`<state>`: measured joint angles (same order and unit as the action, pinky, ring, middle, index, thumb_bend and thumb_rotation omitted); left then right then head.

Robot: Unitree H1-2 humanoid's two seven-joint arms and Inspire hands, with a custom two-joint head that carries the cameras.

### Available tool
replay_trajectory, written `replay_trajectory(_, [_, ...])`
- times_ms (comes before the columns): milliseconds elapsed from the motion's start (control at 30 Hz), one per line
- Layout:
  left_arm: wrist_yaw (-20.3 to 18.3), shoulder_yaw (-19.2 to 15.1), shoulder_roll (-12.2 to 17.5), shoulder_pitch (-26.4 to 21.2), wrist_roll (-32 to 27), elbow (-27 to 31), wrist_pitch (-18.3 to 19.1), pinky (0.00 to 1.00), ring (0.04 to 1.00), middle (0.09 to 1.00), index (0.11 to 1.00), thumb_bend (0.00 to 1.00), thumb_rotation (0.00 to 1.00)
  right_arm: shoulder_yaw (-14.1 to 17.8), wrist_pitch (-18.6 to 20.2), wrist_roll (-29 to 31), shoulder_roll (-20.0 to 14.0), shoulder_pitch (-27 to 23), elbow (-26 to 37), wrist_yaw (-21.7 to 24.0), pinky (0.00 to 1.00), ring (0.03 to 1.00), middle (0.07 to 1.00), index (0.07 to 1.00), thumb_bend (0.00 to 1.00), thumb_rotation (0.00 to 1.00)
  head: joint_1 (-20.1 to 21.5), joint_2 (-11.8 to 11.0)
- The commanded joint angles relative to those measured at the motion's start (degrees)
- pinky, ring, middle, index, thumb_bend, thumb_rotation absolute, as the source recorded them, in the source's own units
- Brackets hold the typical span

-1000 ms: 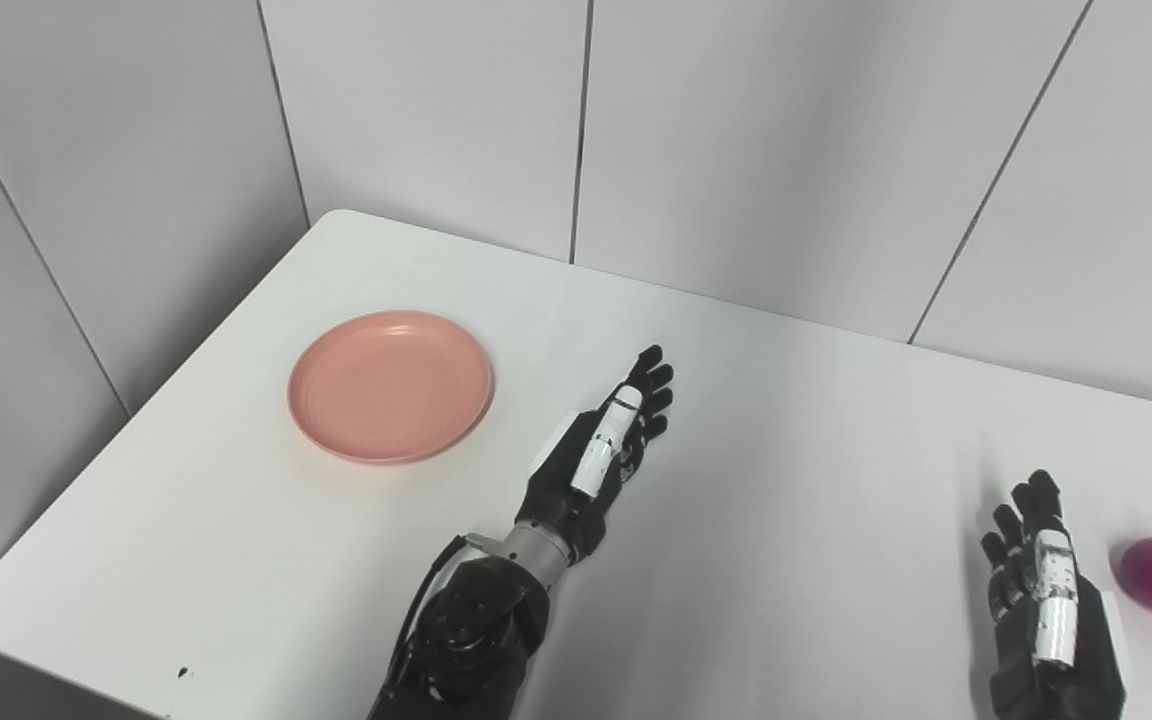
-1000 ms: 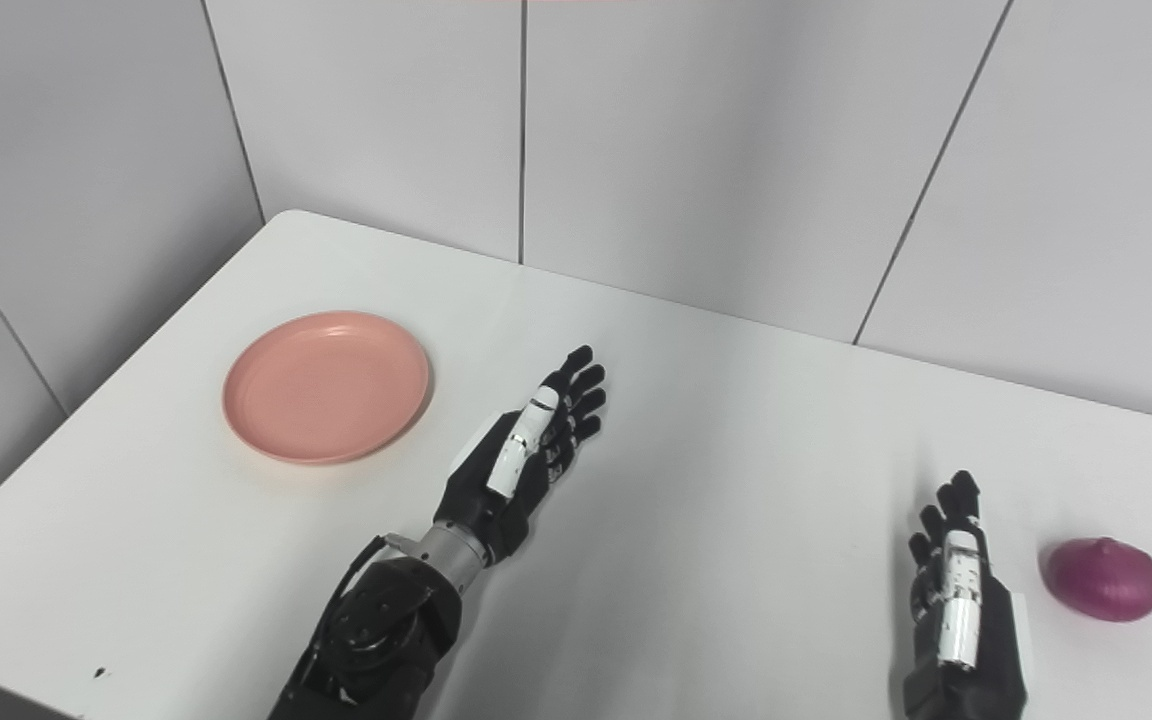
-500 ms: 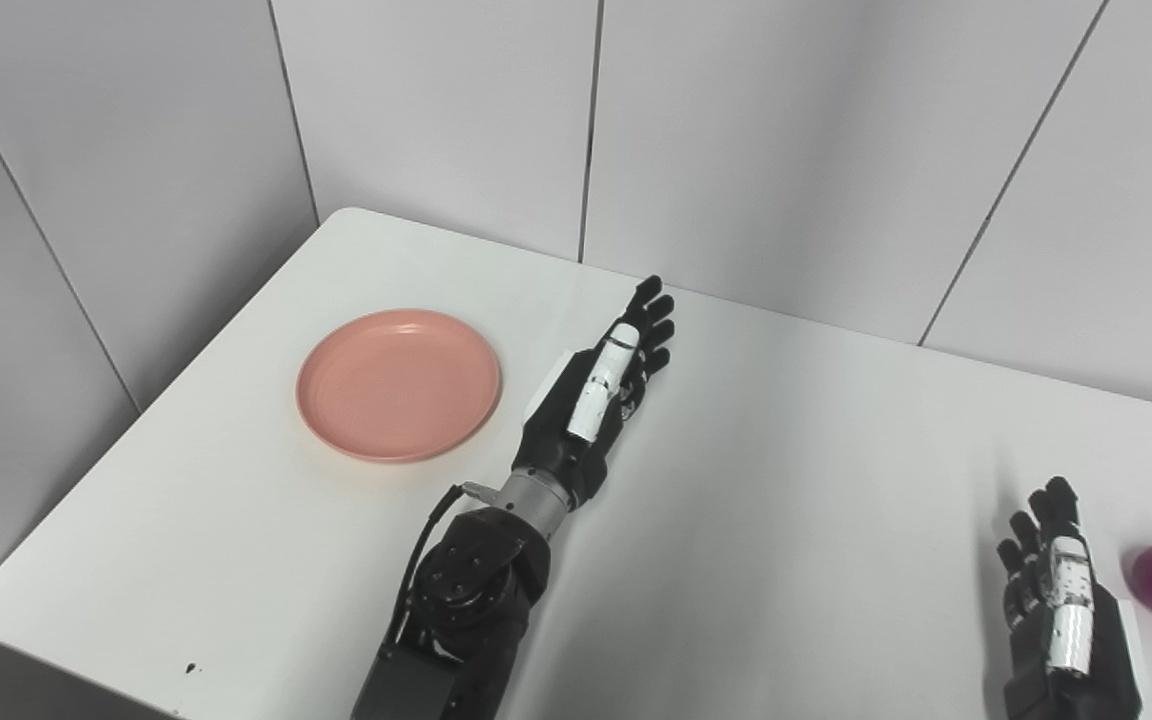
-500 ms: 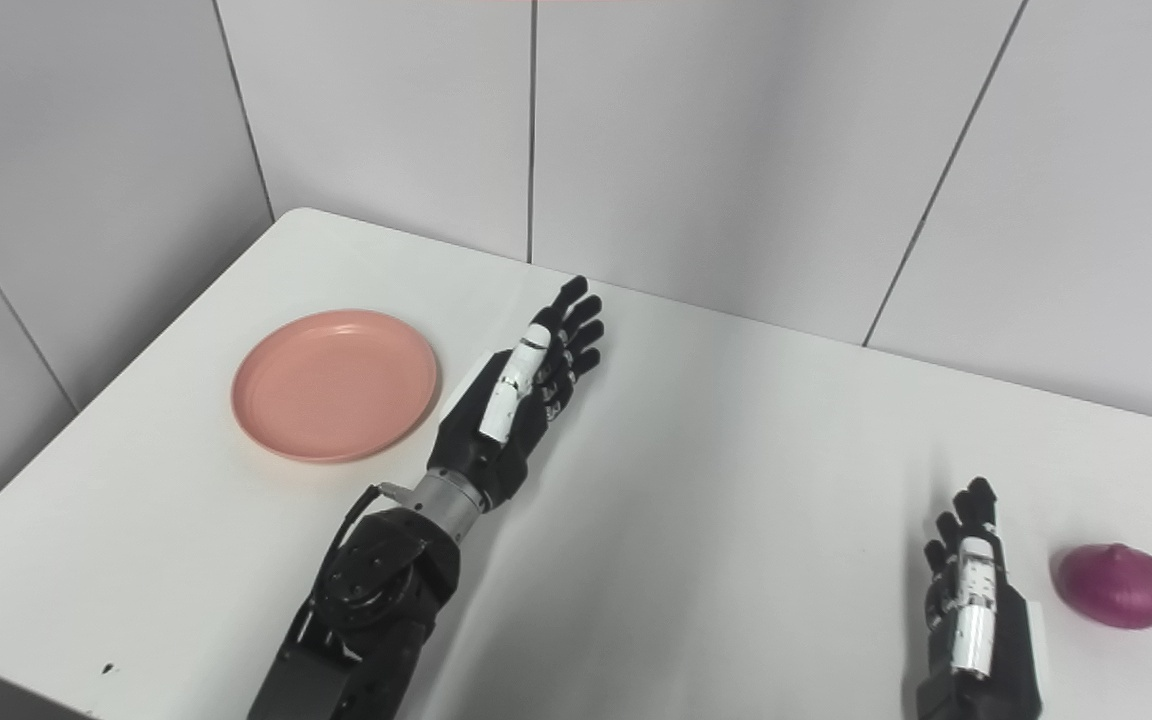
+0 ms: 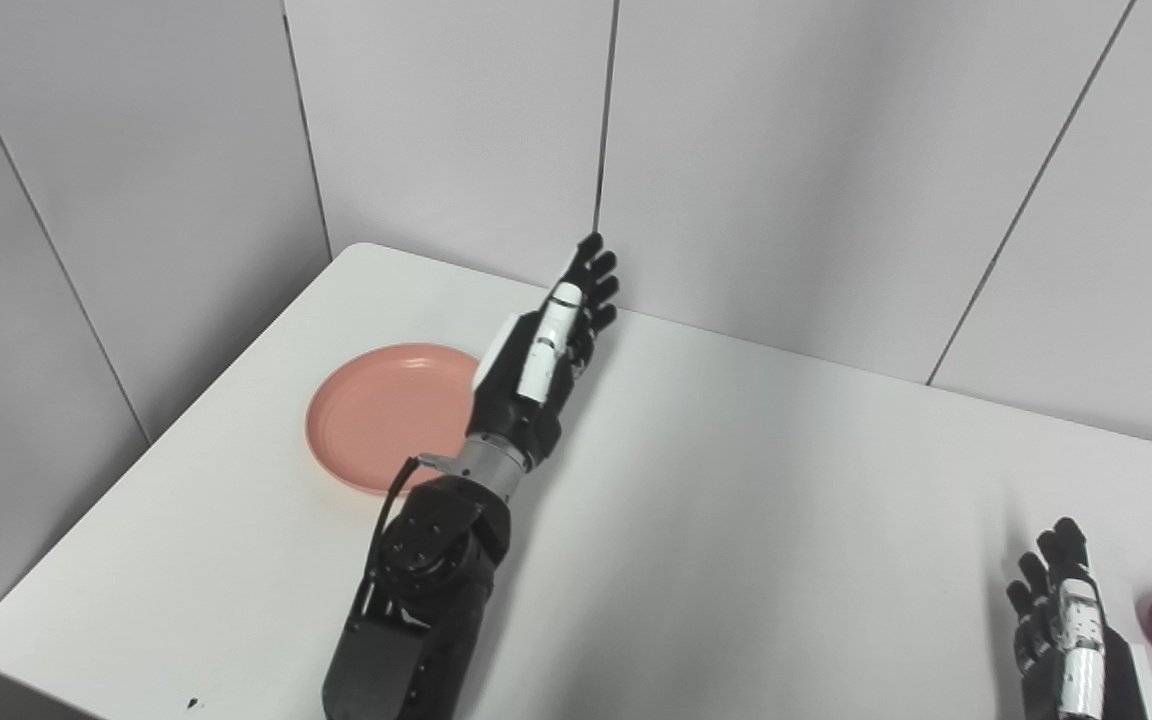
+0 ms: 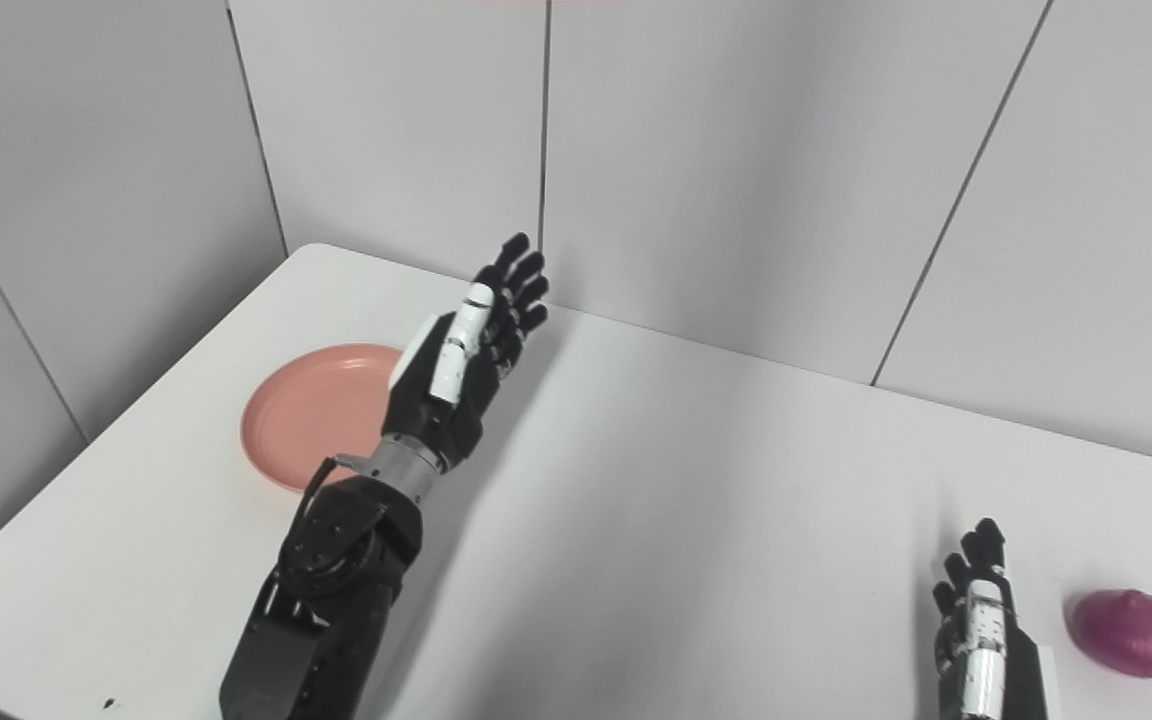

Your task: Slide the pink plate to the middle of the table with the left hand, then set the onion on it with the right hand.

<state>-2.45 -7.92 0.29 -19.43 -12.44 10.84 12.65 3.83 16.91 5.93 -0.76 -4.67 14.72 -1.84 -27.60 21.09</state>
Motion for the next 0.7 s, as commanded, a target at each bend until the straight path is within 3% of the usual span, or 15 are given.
replay_trajectory(0, [-0.23, -0.64, 1.5, -2.82, -1.0, 0.68, -2.42, 1.0, 1.0, 1.0, 0.998, 0.47, 1.0, 0.03, -2.75, 0.11, -0.26, -1.34, 0.52, 0.63, 1.0, 1.0, 1.0, 1.0, 0.21, 1.0, 0.0, 0.0])
replay_trajectory(167, [0.52, -3.22, 3.58, -4.0, -1.54, 0.0, -4.16, 1.0, 1.0, 1.0, 0.995, 0.47, 1.0, 0.26, -2.07, 0.4, -0.11, -1.48, 0.6, 0.46, 1.0, 1.0, 1.0, 1.0, 0.21, 1.0, -0.34, -0.09])
replay_trajectory(667, [4.4, -8.79, 7.24, -5.51, -1.52, -0.04, -4.12, 1.0, 1.0, 1.0, 0.989, 0.44, 1.0, 0.78, -2.52, 1.28, -0.6, -1.62, -0.03, 0.97, 1.0, 1.0, 1.0, 0.984, 0.3, 1.0, -1.24, -0.11])
